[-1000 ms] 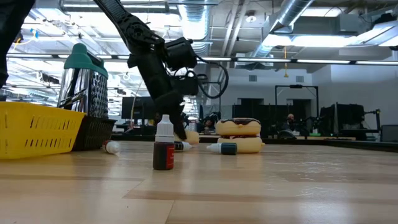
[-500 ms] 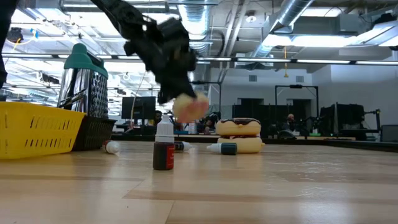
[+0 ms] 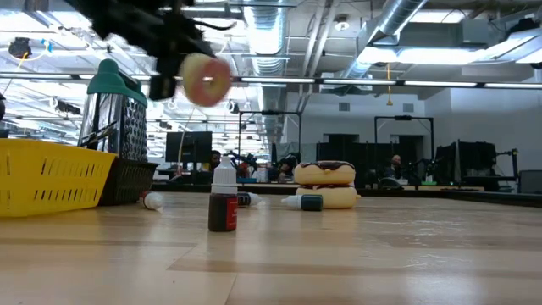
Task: Pick & Place Food Item
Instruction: Put the pink donut into the black bin
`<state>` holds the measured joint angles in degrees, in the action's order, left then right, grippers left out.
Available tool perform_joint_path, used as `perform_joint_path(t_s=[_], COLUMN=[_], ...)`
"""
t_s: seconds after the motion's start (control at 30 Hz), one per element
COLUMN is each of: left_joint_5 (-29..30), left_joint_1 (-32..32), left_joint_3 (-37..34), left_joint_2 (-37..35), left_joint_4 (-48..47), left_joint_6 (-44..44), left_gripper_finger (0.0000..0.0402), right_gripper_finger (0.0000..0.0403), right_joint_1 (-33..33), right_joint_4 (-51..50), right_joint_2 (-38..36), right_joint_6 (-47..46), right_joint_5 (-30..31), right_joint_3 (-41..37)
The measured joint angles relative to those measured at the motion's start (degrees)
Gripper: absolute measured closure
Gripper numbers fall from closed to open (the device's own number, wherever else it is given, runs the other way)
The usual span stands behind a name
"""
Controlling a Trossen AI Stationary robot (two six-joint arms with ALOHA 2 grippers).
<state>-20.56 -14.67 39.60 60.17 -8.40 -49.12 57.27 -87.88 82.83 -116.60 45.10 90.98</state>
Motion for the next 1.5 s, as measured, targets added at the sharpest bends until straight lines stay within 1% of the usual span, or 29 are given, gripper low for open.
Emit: perform_joint_path(t_s=[0.13, 0.23, 0.33, 0.43, 0.6, 0.7, 0.87, 1.0, 1.2, 1.33, 1.5], left_joint_5=[6.18, 11.65, 17.39, 20.87, 24.78, 25.36, 25.48, 24.19, 23.16, 23.36, 27.52], left_joint_1=[3.98, 7.9, 11.7, 14.76, 18.53, 19.65, 19.77, 19.77, 21.4, 24.18, 29.48], left_joint_3=[-3.8, -5.08, -5.1, -5.1, -5.1, -5.1, -5.12, -5.12, -5.3, -9.26, -13.49], left_joint_2=[-9.63, -15.68, -20.3, -23.44, -25.4, -25.31, -23.96, -22.87, -21.33, -20.5, -20.15], left_joint_4=[-0.75, -5.14, -9.98, -15.33, -23.94, -26.45, -31.35, -31.66, -28.27, -20.63, -9.22], left_joint_6=[-7.78, -11.96, -14.36, -16.49, -20.0, -22.34, -26.66, -27.13, -27.73, -31.08, -34.71], left_gripper_finger=[0.0321, 0.0324, 0.0325, 0.0325, 0.0325, 0.0325, 0.0325, 0.0325, 0.0325, 0.0325, 0.0313], right_gripper_finger=[0.0223, 0.0223, 0.0223, 0.0223, 0.0223, 0.0223, 0.0223, 0.0223, 0.0223, 0.0223, 0.0223], right_joint_1=[-0.06, -0.06, -0.06, -0.47, -1.29, -1.61, -1.61, -1.61, -1.61, -1.61, -1.55], right_joint_4=[-0.08, 0.02, 0.03, 0.03, 0.22, 0.38, 0.4, 0.53, 0.64, 0.67, 2.03], right_joint_2=[-0.02, -0.02, -0.04, -0.04, -0.04, -0.04, -0.04, -0.04, -0.04, -0.04, -0.04], right_joint_6=[0.0, 0.0, -0.02, -0.23, 0.62, 0.99, 1.08, 1.08, 1.08, 1.1, 1.1], right_joint_5=[0.0, 0.01, 0.02, 0.02, 0.2, 0.22, 0.22, 0.22, 0.22, 0.22, 0.18], right_joint_3=[0.0, 0.0, 0.0, 0.0, 0.0, 0.0, 0.0, 0.0, 0.0, 0.0, 0.0])
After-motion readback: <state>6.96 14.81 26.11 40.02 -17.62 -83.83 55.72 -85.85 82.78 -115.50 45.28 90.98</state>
